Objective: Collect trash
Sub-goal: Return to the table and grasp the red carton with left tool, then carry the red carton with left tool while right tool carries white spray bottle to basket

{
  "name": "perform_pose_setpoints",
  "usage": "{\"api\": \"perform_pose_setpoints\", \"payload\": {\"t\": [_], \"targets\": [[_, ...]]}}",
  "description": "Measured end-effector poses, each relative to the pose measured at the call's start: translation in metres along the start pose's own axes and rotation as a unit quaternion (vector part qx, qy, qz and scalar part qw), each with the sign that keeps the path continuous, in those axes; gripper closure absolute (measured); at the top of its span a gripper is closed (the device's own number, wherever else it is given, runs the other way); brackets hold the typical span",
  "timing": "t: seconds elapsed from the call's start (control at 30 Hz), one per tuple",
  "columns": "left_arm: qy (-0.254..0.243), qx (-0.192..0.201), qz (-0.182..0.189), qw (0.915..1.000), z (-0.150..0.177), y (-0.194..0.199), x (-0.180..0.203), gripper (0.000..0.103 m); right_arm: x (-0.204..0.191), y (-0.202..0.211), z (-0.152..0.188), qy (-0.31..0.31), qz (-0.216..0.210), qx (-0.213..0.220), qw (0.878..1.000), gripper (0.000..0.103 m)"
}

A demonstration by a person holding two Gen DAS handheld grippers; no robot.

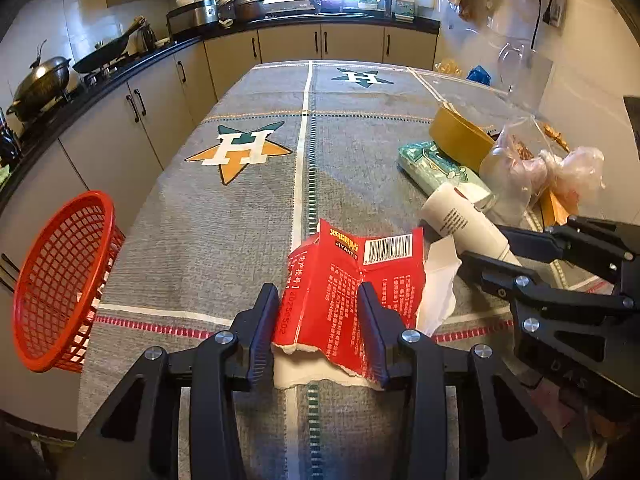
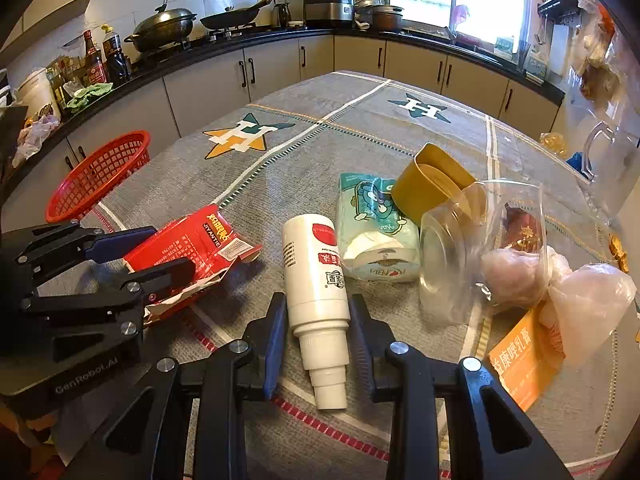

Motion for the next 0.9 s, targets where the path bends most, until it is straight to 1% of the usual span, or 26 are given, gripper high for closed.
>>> {"api": "perform_pose_setpoints", "payload": {"t": [0.2, 0.27, 0.33, 0.43, 0.57, 0.67, 0.77, 0.8, 0.9], "targets": [[0.002, 0.001, 0.002, 1.0, -0.001, 0.0, 0.0, 0.064, 0.0, -0.002, 0.002, -0.002, -0.005, -0.007, 1.0, 0.069], [0.001, 0.005, 0.002, 1.0, 0.0, 0.001, 0.001, 0.067, -0.001, -0.003, 0.003, 0.0, -0.003, -0.008, 1.0, 0.07], [0.0, 0.017, 0.001, 0.9999, -0.001, 0.006, 0.001, 0.074, -0.001, -0.002, 0.003, 0.001, -0.003, -0.005, 1.0, 0.07], [0.007, 0.026, -0.001, 0.9996, -0.001, 0.011, 0.0, 0.079, -0.002, 0.003, 0.001, 0.002, -0.005, 0.009, 1.0, 0.07], [0.015, 0.035, -0.011, 0.9992, -0.001, 0.017, -0.002, 0.082, 0.001, 0.012, -0.005, -0.012, -0.016, 0.03, 0.999, 0.07], [0.012, 0.044, -0.03, 0.9985, -0.002, 0.023, -0.002, 0.083, 0.0, 0.02, -0.008, -0.016, -0.027, 0.05, 0.998, 0.07], [0.011, 0.049, -0.052, 0.9974, -0.003, 0.027, -0.003, 0.083, -0.002, 0.025, -0.01, -0.016, -0.03, 0.061, 0.998, 0.07], [0.011, 0.05, -0.056, 0.9971, -0.003, 0.028, -0.005, 0.086, -0.003, 0.026, -0.01, -0.016, -0.03, 0.062, 0.997, 0.07], [0.017, 0.052, -0.049, 0.9973, -0.004, 0.034, -0.007, 0.086, -0.002, 0.026, -0.01, -0.019, -0.033, 0.063, 0.997, 0.07]]}}
Point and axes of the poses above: each gripper's, at about its wrist camera, not at the fingertips, and y roughly against the way its jaws point, x to its right, z to its underside, the point moved 6 cm from there along -y, roughly the way its jaws point, and after that the axes turned 7 degrees about -y, right-handed, at the moved point
